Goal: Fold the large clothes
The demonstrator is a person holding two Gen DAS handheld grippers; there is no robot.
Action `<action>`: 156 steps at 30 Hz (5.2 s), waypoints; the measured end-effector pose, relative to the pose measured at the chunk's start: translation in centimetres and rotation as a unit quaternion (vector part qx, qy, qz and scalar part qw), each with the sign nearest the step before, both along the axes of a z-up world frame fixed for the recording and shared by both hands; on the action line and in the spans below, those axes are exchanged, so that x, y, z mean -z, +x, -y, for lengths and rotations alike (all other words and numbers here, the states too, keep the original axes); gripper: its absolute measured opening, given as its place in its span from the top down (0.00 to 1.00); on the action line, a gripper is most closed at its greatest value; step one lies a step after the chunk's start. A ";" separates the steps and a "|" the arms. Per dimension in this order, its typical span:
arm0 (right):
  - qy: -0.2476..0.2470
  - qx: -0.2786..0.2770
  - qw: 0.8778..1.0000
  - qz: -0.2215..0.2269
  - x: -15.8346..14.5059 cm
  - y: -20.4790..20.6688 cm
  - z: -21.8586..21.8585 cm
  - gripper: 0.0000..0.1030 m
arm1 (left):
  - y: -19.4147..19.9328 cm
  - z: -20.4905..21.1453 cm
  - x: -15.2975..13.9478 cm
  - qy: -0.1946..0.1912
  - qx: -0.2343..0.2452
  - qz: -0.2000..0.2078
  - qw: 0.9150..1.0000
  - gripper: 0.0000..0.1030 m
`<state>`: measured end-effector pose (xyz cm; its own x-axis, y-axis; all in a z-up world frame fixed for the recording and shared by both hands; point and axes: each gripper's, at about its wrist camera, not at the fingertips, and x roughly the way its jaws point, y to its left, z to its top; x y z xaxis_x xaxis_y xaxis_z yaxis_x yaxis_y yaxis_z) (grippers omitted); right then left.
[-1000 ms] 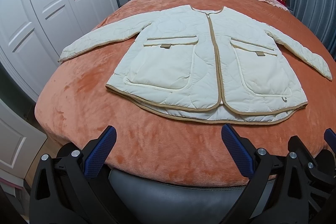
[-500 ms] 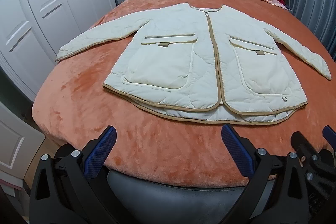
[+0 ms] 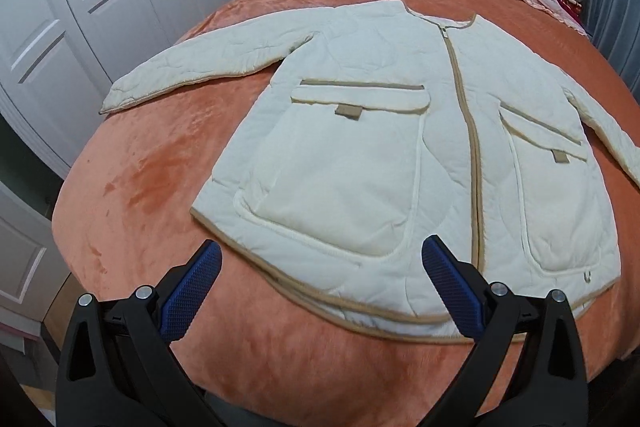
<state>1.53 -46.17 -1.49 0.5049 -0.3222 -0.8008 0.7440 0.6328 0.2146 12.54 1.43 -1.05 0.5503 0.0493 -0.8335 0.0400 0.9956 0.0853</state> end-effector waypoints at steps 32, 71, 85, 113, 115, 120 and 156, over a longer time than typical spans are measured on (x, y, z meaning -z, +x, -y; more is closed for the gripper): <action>-0.094 -0.159 0.971 0.154 -9.4 23.1 -1.3 0.88 | 11.4 -3.2 2.2 -0.001 -0.078 0.022 0.997 0.05; 0.233 -0.062 0.955 0.175 7.3 23.8 -1.7 0.90 | 27.5 1.3 3.3 -0.230 -0.064 -0.020 0.971 0.94; 0.040 -0.146 0.986 0.070 7.9 24.0 -6.4 0.93 | 25.3 2.1 8.3 -0.111 -0.027 0.017 0.993 0.93; -0.014 -0.335 0.942 0.016 7.5 31.2 -26.3 0.78 | 23.8 2.6 9.3 -0.108 -0.020 0.079 0.991 0.91; -0.034 -0.337 0.941 0.016 8.2 31.1 -26.9 0.78 | 23.7 2.5 9.4 -0.114 -0.020 0.080 0.990 0.90; -0.079 -0.340 0.937 0.008 9.0 31.2 -28.2 0.78 | 23.6 2.3 9.3 -0.125 -0.020 0.083 0.988 0.90; -0.094 -0.335 0.937 0.029 9.2 30.3 -28.4 0.79 | 25.5 -29.8 0.6 -0.212 -0.276 0.132 0.928 0.94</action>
<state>31.87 -17.74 -10.68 0.6849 -0.0495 -0.7269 0.1566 0.9844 0.0806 38.09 31.22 -1.64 0.7267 0.0827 -0.6819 -0.4523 0.8048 -0.3844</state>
